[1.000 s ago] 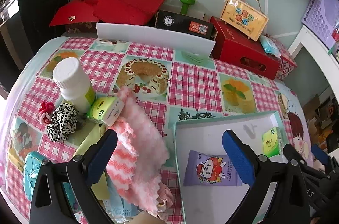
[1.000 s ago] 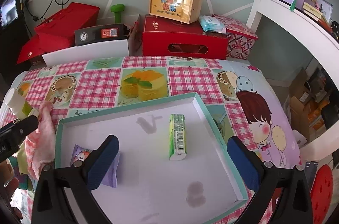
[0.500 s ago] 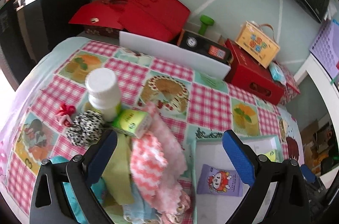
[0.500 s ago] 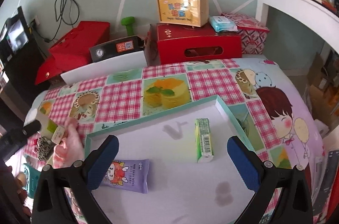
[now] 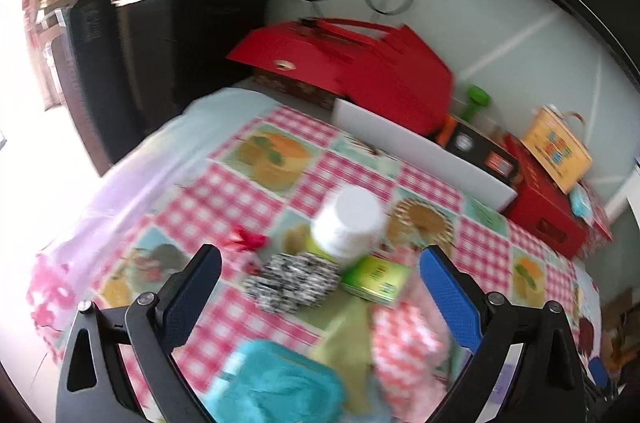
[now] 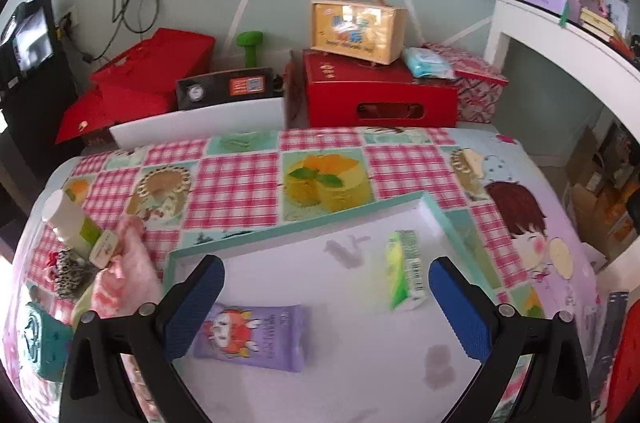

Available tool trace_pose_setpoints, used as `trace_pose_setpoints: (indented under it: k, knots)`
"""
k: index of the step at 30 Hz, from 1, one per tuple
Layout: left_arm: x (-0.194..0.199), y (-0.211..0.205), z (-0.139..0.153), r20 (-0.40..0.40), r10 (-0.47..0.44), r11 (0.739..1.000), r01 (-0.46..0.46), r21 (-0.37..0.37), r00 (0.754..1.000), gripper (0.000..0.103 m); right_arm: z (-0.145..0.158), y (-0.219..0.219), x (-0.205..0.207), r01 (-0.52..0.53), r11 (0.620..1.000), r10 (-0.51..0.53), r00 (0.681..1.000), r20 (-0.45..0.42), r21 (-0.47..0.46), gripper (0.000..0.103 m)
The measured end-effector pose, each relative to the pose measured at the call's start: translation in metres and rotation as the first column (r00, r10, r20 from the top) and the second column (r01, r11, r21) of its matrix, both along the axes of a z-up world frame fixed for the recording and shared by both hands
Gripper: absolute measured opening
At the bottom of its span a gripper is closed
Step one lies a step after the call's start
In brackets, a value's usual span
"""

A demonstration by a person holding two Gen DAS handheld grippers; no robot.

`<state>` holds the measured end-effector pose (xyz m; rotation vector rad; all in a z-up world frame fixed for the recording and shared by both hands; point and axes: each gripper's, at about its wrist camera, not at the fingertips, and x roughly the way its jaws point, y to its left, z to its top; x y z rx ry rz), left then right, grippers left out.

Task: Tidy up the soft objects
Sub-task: 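Move the left gripper back over the pile toward the plush toy, then grasp the pink plush toy with the left gripper while the right grasps the yellow-green tissue pack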

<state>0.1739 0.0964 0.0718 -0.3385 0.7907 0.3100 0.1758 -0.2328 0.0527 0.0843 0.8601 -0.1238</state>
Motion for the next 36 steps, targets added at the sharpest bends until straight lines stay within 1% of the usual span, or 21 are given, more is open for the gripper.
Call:
trace_pose_setpoints:
  k: [2,5,7,10,14,16,20,24,26,31,34,36]
  knots:
    - [-0.004,0.018,0.002,-0.001,0.046,0.999,-0.046,0.018,0.999,0.099,-0.002,0.01,0.002,-0.028,1.0,0.028,1.0,-0.005,0.008,0.103]
    - [-0.011,0.04,0.003,-0.003,0.095,0.995,-0.095,0.023,0.995,0.099,-0.005,0.028,0.005,-0.062,0.998,0.062,0.998,-0.012,-0.018,0.103]
    - [-0.014,0.05,0.002,-0.007,0.11,0.994,-0.11,0.026,0.994,0.099,-0.008,0.039,0.007,-0.09,0.996,0.09,0.996,-0.018,-0.016,0.103]
    - [-0.016,0.058,0.001,-0.025,0.133,0.99,-0.131,0.052,0.991,0.099,-0.012,0.055,0.01,-0.141,0.99,0.142,0.989,-0.038,0.009,0.103]
    - [-0.017,0.07,-0.005,-0.045,0.153,0.985,-0.149,0.082,0.987,0.099,-0.017,0.075,0.012,-0.193,0.981,0.193,0.98,-0.047,0.004,0.103]
    - [-0.016,0.075,-0.008,-0.051,0.157,0.985,-0.153,0.076,0.986,0.099,-0.018,0.082,0.013,-0.216,0.976,0.217,0.975,-0.04,0.02,0.103]
    - [-0.017,0.088,-0.013,-0.038,0.163,0.986,-0.162,0.028,0.986,0.099,-0.021,0.092,0.015,-0.241,0.968,0.243,0.97,-0.027,0.062,0.103]
    - [-0.014,0.093,-0.017,-0.04,0.153,0.988,-0.153,0.0,0.987,0.099,-0.025,0.096,0.019,-0.244,0.963,0.25,0.968,-0.032,0.117,0.103]
    - [-0.009,0.091,-0.022,-0.048,0.143,0.99,-0.143,0.001,0.989,0.099,-0.028,0.1,0.021,-0.254,0.96,0.261,0.965,-0.039,0.121,0.103]
    - [0.008,0.081,-0.041,-0.105,0.049,0.998,-0.053,-0.041,0.993,0.099,-0.034,0.112,0.022,-0.296,0.946,0.305,0.951,-0.053,0.133,0.103]
    - [0.015,0.074,-0.047,-0.137,0.001,1.0,-0.003,-0.015,0.991,0.099,-0.038,0.119,0.023,-0.324,0.935,0.335,0.94,-0.059,0.146,0.103]
    - [0.017,0.073,-0.049,-0.152,-0.014,1.0,0.015,0.007,0.988,0.099,-0.04,0.125,0.023,-0.344,0.929,0.354,0.933,-0.06,0.139,0.103]
